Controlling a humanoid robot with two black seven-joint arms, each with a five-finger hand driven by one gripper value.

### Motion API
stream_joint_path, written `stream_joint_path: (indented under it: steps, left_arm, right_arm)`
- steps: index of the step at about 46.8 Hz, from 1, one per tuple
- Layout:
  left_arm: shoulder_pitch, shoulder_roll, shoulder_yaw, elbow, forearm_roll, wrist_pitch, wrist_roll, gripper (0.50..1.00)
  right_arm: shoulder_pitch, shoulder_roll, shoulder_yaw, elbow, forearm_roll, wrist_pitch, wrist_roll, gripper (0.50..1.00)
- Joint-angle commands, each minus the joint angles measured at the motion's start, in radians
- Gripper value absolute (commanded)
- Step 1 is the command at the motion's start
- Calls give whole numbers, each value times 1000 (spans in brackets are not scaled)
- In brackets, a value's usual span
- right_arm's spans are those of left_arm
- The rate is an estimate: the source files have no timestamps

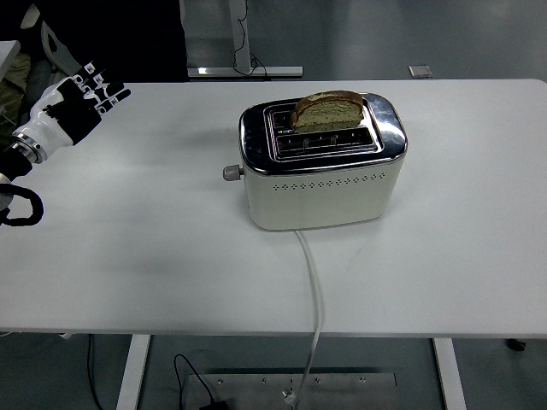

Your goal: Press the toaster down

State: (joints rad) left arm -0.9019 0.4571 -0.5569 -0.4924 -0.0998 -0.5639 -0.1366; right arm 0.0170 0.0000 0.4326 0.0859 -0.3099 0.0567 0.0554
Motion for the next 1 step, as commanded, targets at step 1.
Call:
stream_joint_path:
  steps: [1]
  left_arm:
    - [0, 0, 0, 0, 0, -1, -2, 1000]
  right_arm:
    - [0, 0, 0, 0, -1, 0, 4, 998]
